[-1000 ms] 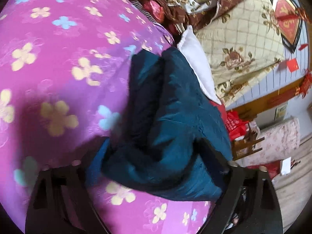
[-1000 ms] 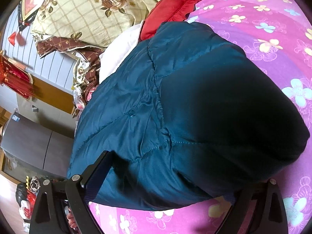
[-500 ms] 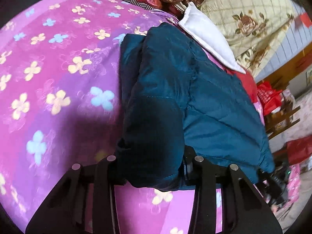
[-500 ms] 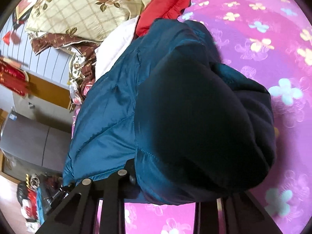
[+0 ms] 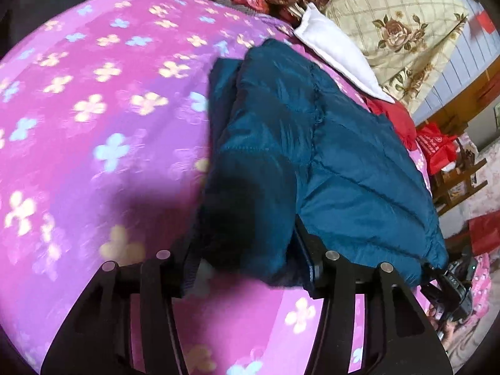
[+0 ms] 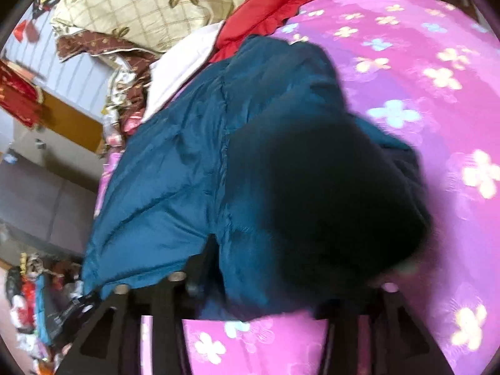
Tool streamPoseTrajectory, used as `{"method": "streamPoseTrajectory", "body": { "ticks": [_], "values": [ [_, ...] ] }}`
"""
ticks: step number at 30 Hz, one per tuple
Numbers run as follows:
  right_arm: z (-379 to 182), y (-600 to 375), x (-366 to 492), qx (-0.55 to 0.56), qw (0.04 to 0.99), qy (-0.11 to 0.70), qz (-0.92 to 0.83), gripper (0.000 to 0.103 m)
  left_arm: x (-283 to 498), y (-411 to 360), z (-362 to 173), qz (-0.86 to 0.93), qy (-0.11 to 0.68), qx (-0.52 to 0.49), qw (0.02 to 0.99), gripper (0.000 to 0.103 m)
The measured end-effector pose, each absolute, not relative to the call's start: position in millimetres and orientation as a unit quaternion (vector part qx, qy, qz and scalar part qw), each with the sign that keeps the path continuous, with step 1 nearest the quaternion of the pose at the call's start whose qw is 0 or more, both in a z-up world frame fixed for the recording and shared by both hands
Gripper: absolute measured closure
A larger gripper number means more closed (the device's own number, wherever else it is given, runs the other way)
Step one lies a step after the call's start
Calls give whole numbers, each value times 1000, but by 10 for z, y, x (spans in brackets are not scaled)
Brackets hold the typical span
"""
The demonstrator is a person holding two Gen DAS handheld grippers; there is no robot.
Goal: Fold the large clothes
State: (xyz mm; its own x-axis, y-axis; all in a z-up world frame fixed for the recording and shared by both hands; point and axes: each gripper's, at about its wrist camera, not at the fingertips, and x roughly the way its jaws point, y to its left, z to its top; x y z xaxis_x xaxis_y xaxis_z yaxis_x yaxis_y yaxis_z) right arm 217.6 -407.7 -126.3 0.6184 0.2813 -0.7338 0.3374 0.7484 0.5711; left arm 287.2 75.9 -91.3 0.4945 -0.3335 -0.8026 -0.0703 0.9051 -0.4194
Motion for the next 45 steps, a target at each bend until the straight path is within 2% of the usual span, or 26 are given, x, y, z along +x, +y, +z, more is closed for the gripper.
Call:
{"method": "streamPoseTrajectory", "body": {
  "ticks": [5,12,14,15,16,20,25,30,32,34,36,45],
  "values": [
    [-1093,-4048,1844,310,847,430,-38,50,2504,818,-653,-46,470,-177,863,50],
    [-581,-3591,1484,198,897,389,-64,50,2191,739,-585,22,429,-137,893,49],
    [-515,-3433,1580,187,899,394,-53,50,2139,659,-616,49,407,-108,906,41],
    [-482,-3333,1656,177,899,397,-52,50,2116,630,-635,63,397,-94,911,32],
    [-454,-3235,1714,165,901,398,-53,50,2104,615,-662,74,388,-85,915,29],
    [-335,-2825,2038,121,908,398,-53,50,2045,667,-795,77,367,-80,924,29],
    [-313,-2456,2644,121,903,407,-59,50,2052,853,-913,90,349,-73,930,29],
    [-535,-2102,3217,97,890,438,-78,50,2033,1056,-910,129,323,-66,935,29],
    [-654,-2055,3347,85,886,445,-97,45,2010,1131,-894,137,315,-74,936,29],
    [-754,-2066,3412,78,883,450,-112,32,1985,1201,-874,141,306,-81,938,29],
    [-808,-2090,3443,67,878,457,-127,25,1976,1248,-872,143,306,-88,937,29],
    [-570,-1964,2917,74,894,429,-102,25,1902,1258,-847,168,295,-89,936,29]
  ]
}}
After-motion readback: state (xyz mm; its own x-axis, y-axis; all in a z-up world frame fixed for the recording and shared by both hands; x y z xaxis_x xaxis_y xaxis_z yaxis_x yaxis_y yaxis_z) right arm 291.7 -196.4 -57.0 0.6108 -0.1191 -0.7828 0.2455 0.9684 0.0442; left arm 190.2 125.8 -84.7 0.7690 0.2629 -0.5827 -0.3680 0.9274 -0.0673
